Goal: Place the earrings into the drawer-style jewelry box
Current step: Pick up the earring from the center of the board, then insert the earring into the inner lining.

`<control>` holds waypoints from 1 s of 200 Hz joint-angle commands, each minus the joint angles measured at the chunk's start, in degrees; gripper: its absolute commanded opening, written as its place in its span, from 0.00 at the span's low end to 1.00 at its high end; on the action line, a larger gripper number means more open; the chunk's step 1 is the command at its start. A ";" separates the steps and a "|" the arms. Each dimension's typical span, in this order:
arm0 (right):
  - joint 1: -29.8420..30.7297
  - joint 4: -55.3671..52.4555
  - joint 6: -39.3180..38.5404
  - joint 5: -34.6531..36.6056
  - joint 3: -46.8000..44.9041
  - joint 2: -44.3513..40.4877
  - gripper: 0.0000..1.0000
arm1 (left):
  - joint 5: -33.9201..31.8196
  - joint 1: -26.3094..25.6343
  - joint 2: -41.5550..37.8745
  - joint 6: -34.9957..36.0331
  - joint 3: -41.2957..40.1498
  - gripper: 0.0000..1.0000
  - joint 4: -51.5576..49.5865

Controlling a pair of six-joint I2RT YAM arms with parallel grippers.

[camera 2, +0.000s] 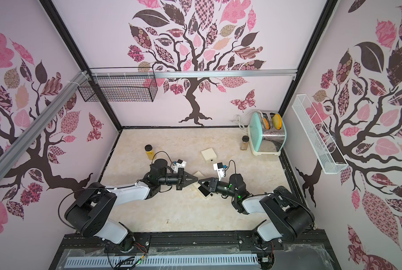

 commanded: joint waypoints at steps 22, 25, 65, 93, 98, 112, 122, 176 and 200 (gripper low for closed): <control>-0.30 1.10 -0.30 -0.80 1.58 0.26 0.10 | 0.16 0.07 -0.84 0.38 -0.76 0.00 0.81; -0.30 1.01 -0.31 -0.77 1.64 0.30 0.10 | 0.18 0.06 -0.78 0.36 -0.77 0.00 0.80; -0.30 -4.03 -1.53 -1.37 3.08 -1.41 0.03 | 0.19 0.21 -0.90 1.16 -0.48 0.00 -0.24; -0.48 -29.00 -11.21 1.22 6.23 -8.16 0.02 | 0.35 1.47 -2.10 6.43 0.99 0.10 -7.00; -0.48 -35.95 -14.58 2.78 7.61 -9.62 0.02 | 0.35 1.84 -2.52 8.49 1.60 0.17 -9.75; -0.48 -53.98 -23.06 8.73 11.41 -12.89 0.00 | -0.63 3.16 -3.92 15.91 4.10 0.39 -20.50; -0.48 -63.42 -28.24 13.40 14.12 -14.21 0.00 | -2.24 3.97 -4.72 21.27 6.15 0.54 -28.97; -0.39 -88.92 -42.39 23.88 29.52 -5.04 0.00 | -9.39 5.64 0.50 39.97 17.90 0.86 -52.74; -0.15 -92.88 -45.92 25.78 33.92 -0.77 0.00 | -10.55 5.80 2.88 42.08 19.60 0.95 -54.85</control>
